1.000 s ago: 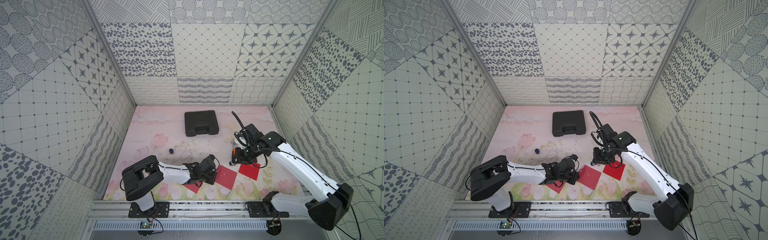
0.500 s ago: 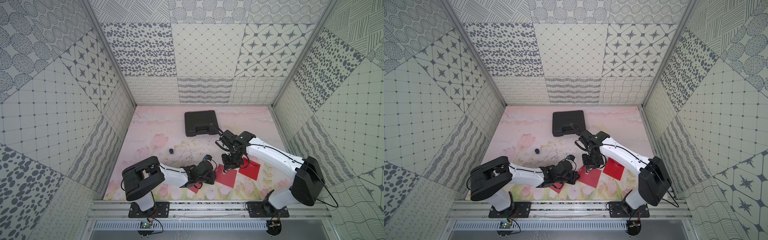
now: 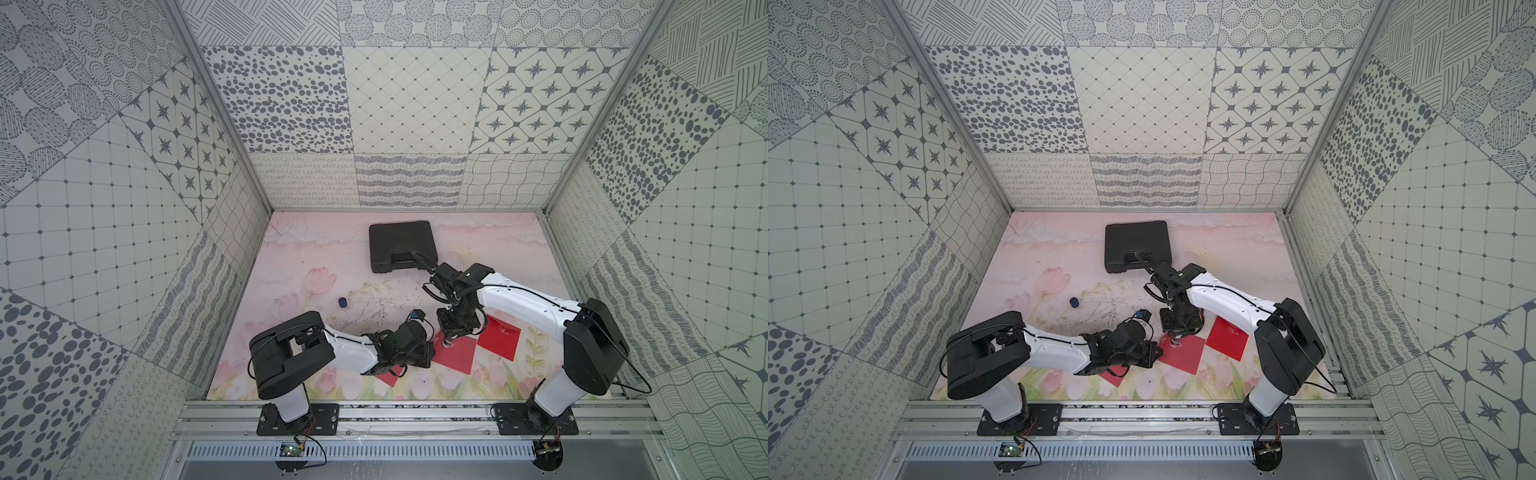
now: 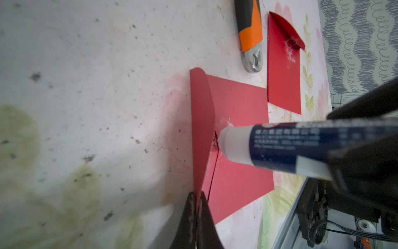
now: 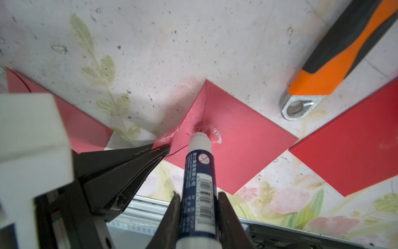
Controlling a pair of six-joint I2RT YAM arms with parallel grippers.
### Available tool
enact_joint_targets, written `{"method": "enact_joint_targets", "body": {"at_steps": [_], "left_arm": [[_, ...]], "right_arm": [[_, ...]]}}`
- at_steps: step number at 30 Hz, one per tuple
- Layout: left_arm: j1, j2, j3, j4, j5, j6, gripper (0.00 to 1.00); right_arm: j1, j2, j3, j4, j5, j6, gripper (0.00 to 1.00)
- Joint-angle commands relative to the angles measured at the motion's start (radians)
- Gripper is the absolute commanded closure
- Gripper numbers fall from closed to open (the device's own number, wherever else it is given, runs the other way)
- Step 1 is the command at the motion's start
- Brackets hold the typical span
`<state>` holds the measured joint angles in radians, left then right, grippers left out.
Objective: Seal the envelope with a glue stick
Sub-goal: Apply the envelope at the center of the board.
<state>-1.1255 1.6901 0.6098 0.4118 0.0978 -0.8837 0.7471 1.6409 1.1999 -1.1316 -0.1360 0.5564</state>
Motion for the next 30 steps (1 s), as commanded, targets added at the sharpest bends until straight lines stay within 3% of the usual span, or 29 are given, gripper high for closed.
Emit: {"method": "enact_joint_targets", "body": {"at_steps": [1,9,17,22,27,30], "left_arm": [[0.004,0.014,-0.002,-0.096,0.009,-0.008,1.0],[0.005,0.014,-0.002,-0.098,0.008,-0.011,1.0],[0.004,0.014,-0.004,-0.099,0.011,-0.012,1.0],[0.005,0.017,-0.001,-0.1,0.01,-0.011,1.0],[0.004,0.018,0.002,-0.1,0.013,-0.012,1.0],[0.004,0.019,0.001,-0.1,0.011,-0.011,1.0]], "right_arm": [[0.01,0.028,0.011,0.023,0.017,-0.007,1.0],[0.025,0.064,-0.003,0.009,0.086,-0.012,1.0],[0.029,0.056,-0.004,-0.001,0.258,-0.002,1.0],[0.04,0.079,-0.024,0.005,0.157,-0.02,1.0],[0.054,0.074,-0.038,0.013,-0.028,-0.042,1.0],[0.056,0.069,-0.03,0.004,-0.035,-0.045,1.0]]}}
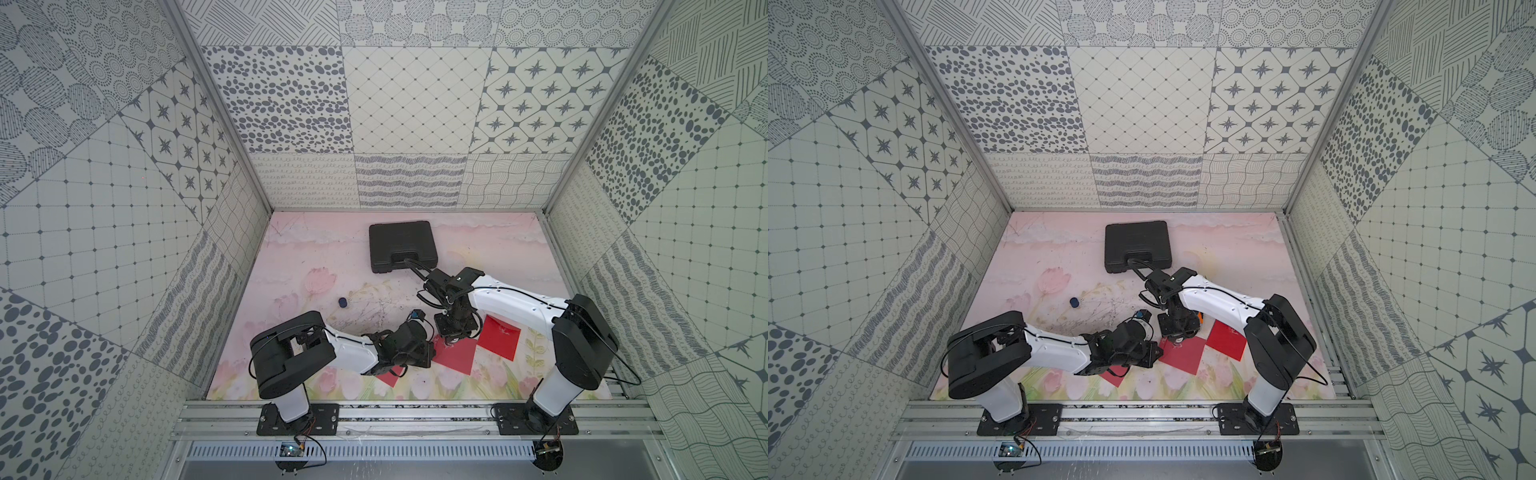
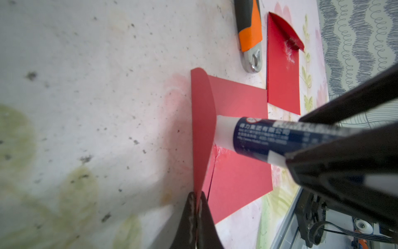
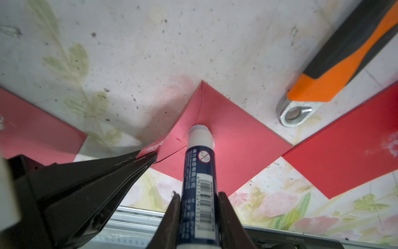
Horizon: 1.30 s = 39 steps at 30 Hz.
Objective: Seal the envelope with a glue stick
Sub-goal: Apply the envelope at the center of the board.
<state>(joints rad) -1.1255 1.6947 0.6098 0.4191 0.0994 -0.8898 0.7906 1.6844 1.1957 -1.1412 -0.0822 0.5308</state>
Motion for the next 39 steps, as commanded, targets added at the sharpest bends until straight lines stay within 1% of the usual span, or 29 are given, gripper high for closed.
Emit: {"method": "enact_joint_targets", "body": {"at_steps": [1,3,7,8,11,12,14,20,22,25,27,30,32,33,34,36,39], "left_arm": [[0.004,0.016,0.002,-0.107,0.012,-0.005,1.0],[0.004,0.018,0.003,-0.108,0.013,-0.003,1.0],[0.004,0.019,0.002,-0.108,0.013,-0.006,1.0],[0.005,0.019,0.002,-0.108,0.014,-0.005,1.0],[0.005,0.02,0.004,-0.108,0.016,-0.004,1.0],[0.005,0.02,0.003,-0.108,0.015,-0.003,1.0],[0.005,0.021,0.004,-0.108,0.016,-0.004,1.0],[0.005,0.023,0.004,-0.106,0.017,-0.005,1.0],[0.005,0.022,0.003,-0.105,0.016,-0.006,1.0],[0.004,0.023,0.001,-0.105,0.017,-0.008,1.0],[0.005,0.025,0.002,-0.103,0.017,-0.008,1.0],[0.004,0.028,0.004,-0.105,0.019,-0.006,1.0],[0.005,0.027,0.005,-0.106,0.019,-0.007,1.0],[0.005,0.028,0.006,-0.106,0.019,-0.006,1.0],[0.004,0.028,0.006,-0.106,0.019,-0.006,1.0],[0.005,0.028,0.005,-0.106,0.019,-0.008,1.0],[0.004,0.031,0.007,-0.106,0.021,-0.008,1.0]], "right_arm": [[0.013,0.028,-0.022,0.011,-0.084,-0.022,1.0],[0.013,0.038,-0.013,0.006,-0.047,-0.025,1.0],[0.013,0.062,0.014,-0.036,0.159,-0.004,1.0],[0.012,0.064,0.016,-0.038,0.191,0.0,1.0],[0.012,0.061,0.013,-0.037,0.232,0.003,1.0],[0.012,0.059,0.01,-0.038,0.229,0.003,1.0],[0.012,0.055,0.008,-0.039,0.179,-0.011,1.0],[0.013,0.034,-0.02,-0.001,-0.094,-0.048,1.0],[0.013,0.032,-0.024,0.012,-0.143,-0.048,1.0],[0.009,0.034,-0.02,0.015,-0.104,-0.043,1.0],[0.007,0.045,-0.01,-0.001,-0.01,-0.033,1.0],[0.007,0.071,0.01,-0.05,0.188,-0.017,1.0],[0.007,0.079,0.009,-0.063,0.269,-0.01,1.0],[0.006,0.081,0.006,-0.065,0.28,-0.01,1.0],[0.006,0.081,0.004,-0.062,0.27,-0.015,1.0],[0.008,0.076,-0.004,-0.046,0.205,-0.023,1.0],[0.006,0.053,-0.028,0.0,0.039,-0.04,1.0]]}}
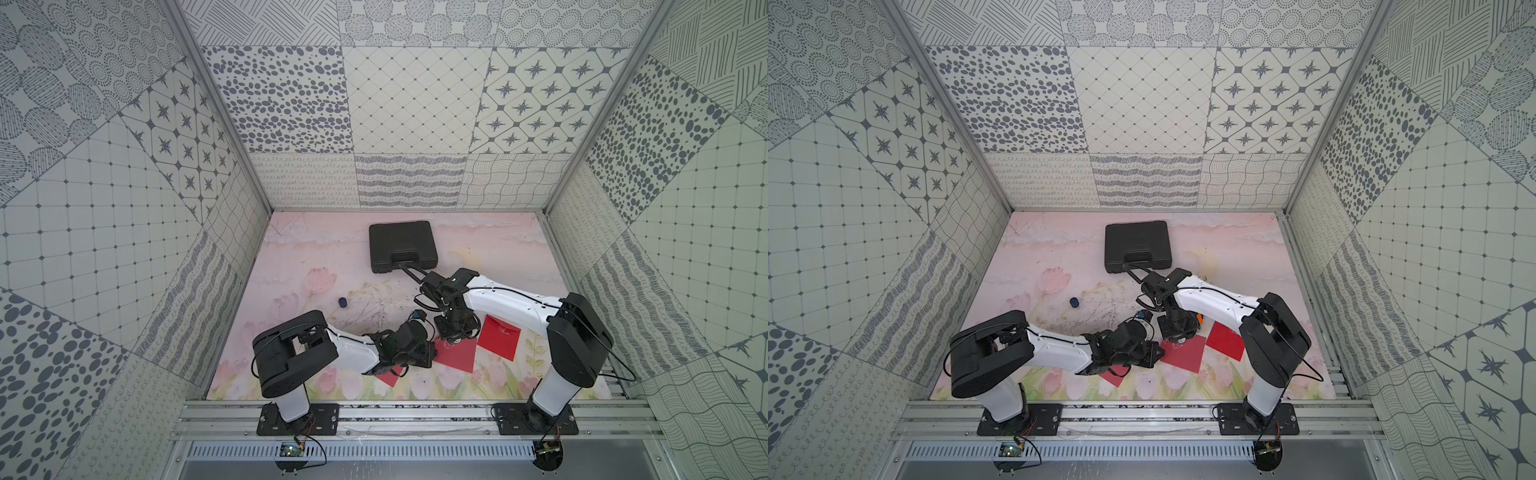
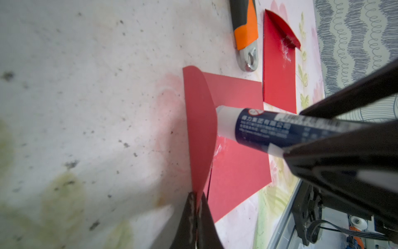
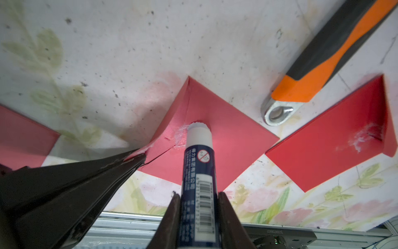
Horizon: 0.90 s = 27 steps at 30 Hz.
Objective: Seal the envelope with a glue stick
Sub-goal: Apply the envelope at the center of the board.
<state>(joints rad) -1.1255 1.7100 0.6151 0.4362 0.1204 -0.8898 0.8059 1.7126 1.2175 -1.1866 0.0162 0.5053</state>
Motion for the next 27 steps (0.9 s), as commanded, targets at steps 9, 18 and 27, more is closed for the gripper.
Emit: {"method": "enact_joint_targets", "body": {"at_steps": [9,18,27], "left_arm": [[0.004,0.02,0.005,-0.124,0.003,-0.008,1.0],[0.005,0.019,0.003,-0.126,0.001,-0.008,1.0],[0.005,0.021,0.007,-0.128,0.002,-0.009,1.0]], "right_arm": [[-0.023,-0.005,-0.076,0.122,-0.156,0.0,1.0],[-0.023,-0.005,-0.047,0.034,0.126,0.013,1.0],[-0.024,-0.041,-0.108,0.183,-0.193,0.009,1.0]]}}
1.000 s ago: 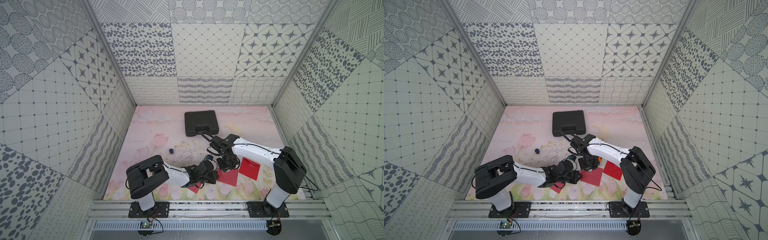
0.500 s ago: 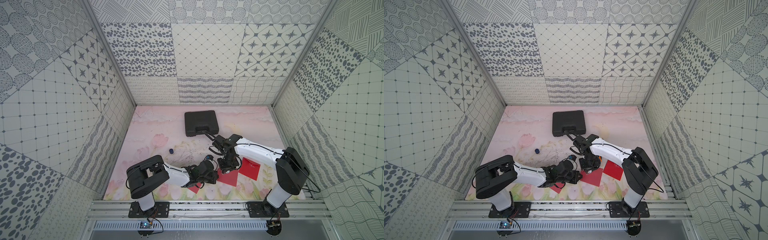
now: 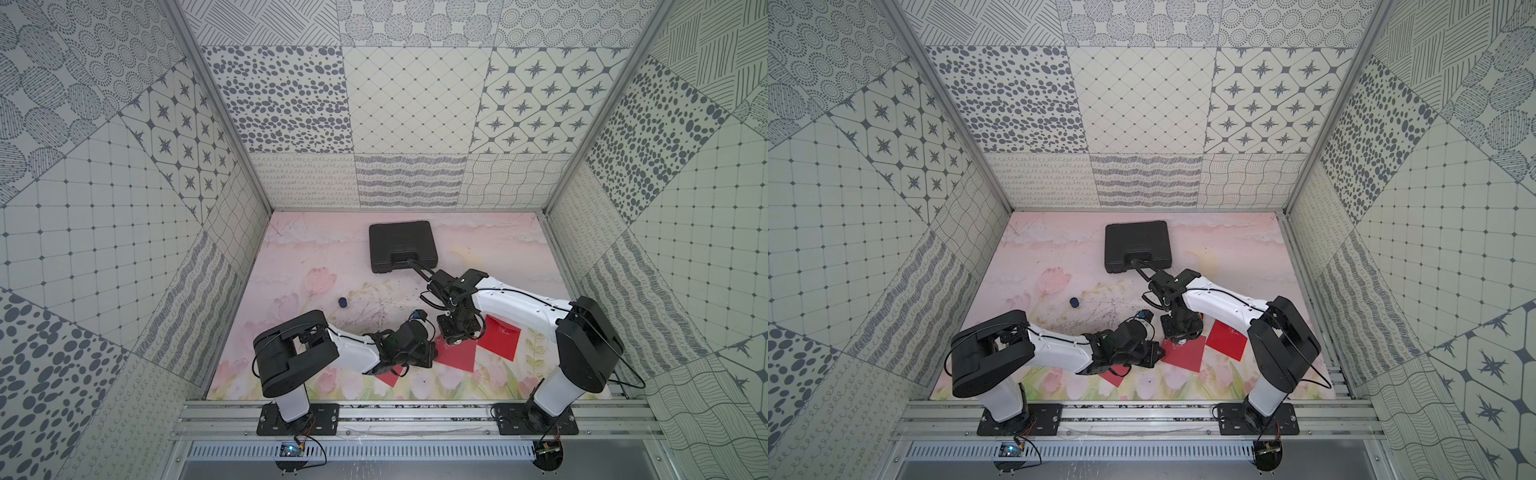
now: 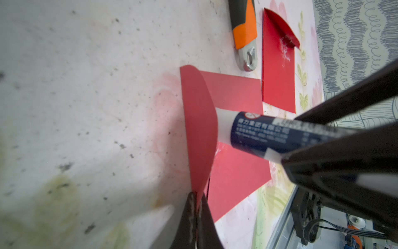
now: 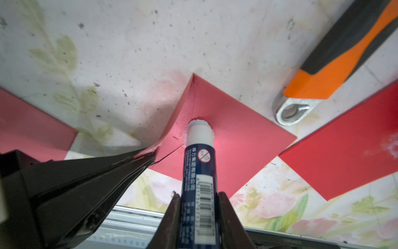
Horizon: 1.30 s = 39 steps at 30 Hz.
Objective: Seal the envelope with a glue stick
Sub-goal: Apply the envelope at the center of the board, then place the envelope at the center of the board.
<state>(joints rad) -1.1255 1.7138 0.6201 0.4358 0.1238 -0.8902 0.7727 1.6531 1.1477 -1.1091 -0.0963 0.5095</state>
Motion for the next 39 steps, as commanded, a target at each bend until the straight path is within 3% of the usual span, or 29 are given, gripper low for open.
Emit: {"method": "enact_joint_targets", "body": {"at_steps": [1,7,10,21,29,33,39], "left_arm": [[0.005,0.018,0.003,-0.128,-0.001,-0.009,1.0],[0.004,0.01,-0.001,-0.134,-0.007,-0.01,1.0],[0.005,0.003,-0.003,-0.139,-0.015,-0.011,1.0],[0.004,-0.053,-0.014,-0.192,-0.063,-0.011,1.0],[0.005,-0.117,0.047,-0.392,-0.119,0.037,0.99],[0.005,-0.146,0.071,-0.485,-0.118,0.067,0.88],[0.005,-0.196,0.062,-0.509,-0.085,0.086,0.61]], "right_arm": [[0.008,0.025,-0.038,0.098,-0.052,0.005,1.0],[0.005,0.028,-0.007,0.027,0.214,0.032,1.0],[0.004,-0.022,-0.002,0.028,0.248,0.039,1.0],[-0.18,-0.331,-0.07,0.132,-0.133,0.06,1.0],[-0.336,-0.443,-0.113,0.143,-0.347,0.03,1.0],[-0.392,-0.471,-0.136,0.171,-0.469,0.03,1.0],[-0.451,-0.483,-0.153,0.18,-0.579,0.006,1.0]]}}
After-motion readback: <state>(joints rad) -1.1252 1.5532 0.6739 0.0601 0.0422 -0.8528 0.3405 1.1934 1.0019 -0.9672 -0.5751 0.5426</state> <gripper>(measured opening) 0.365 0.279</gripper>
